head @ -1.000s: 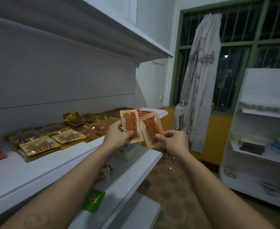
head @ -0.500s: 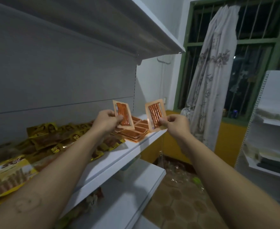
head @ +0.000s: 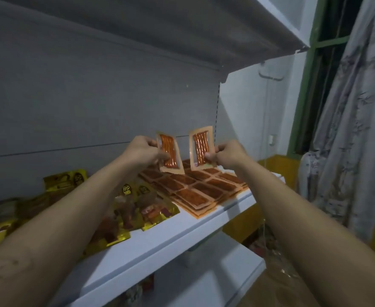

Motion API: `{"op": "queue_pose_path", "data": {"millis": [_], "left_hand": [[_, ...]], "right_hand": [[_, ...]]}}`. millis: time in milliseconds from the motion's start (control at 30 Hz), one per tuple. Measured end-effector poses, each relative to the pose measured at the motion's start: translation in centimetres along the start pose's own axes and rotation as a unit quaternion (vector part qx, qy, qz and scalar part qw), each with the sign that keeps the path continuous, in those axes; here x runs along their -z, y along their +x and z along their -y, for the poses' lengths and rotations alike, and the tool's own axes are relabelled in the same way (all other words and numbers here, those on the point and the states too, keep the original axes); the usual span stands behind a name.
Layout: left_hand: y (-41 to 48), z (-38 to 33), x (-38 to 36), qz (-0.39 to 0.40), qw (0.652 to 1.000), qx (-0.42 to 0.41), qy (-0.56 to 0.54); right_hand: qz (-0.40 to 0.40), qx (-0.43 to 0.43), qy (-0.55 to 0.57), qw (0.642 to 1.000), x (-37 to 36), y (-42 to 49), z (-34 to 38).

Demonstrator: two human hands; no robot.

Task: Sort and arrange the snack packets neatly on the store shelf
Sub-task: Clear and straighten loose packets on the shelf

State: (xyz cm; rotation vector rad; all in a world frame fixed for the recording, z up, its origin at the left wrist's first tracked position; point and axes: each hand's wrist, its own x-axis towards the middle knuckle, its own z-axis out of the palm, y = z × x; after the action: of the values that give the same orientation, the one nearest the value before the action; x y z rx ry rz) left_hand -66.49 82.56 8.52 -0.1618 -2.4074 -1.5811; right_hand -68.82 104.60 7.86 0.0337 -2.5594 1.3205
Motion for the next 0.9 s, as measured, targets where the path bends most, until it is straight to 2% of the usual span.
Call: {"op": "queue_pose_path", "data": {"millis": [200, 367, 500, 667, 767, 900], "left_hand": [[4.4, 1.5, -2.9, -0.067, 0.994, 0.058, 0.061], [6.5, 3.0, -5.2, -0.088, 0.980, 0.135, 0.114], [7.2, 3.8, -6.2, -0.123, 0.967, 0.188, 0.118], [7.6, 4.8, -6.1, -0.245, 0.946, 0.193, 0.091], [8.6, 5.5, -7.2, -0.289, 0.935, 0.191, 0.074], [11.0, 6.6, -7.8, -0.301, 0.923, 0.199, 0.136]], "right_hand": [[0.149, 0.072, -0.084, 0.983, 0.1, 8.9, -1.4], [0.259, 0.142, -0.151, 0.943, -1.9, 14.3, -2.3], [0.277, 0.151, -0.084, 0.945, -3.5, 17.4, -3.8], [0.234, 0.189, -0.063, 0.952, -4.3, 20.4, -4.9], [0.289, 0.187, -0.079, 0.936, -5.7, 21.1, -4.7], [0.324, 0.143, -0.032, 0.935, -8.4, 21.9, -4.0]]}}
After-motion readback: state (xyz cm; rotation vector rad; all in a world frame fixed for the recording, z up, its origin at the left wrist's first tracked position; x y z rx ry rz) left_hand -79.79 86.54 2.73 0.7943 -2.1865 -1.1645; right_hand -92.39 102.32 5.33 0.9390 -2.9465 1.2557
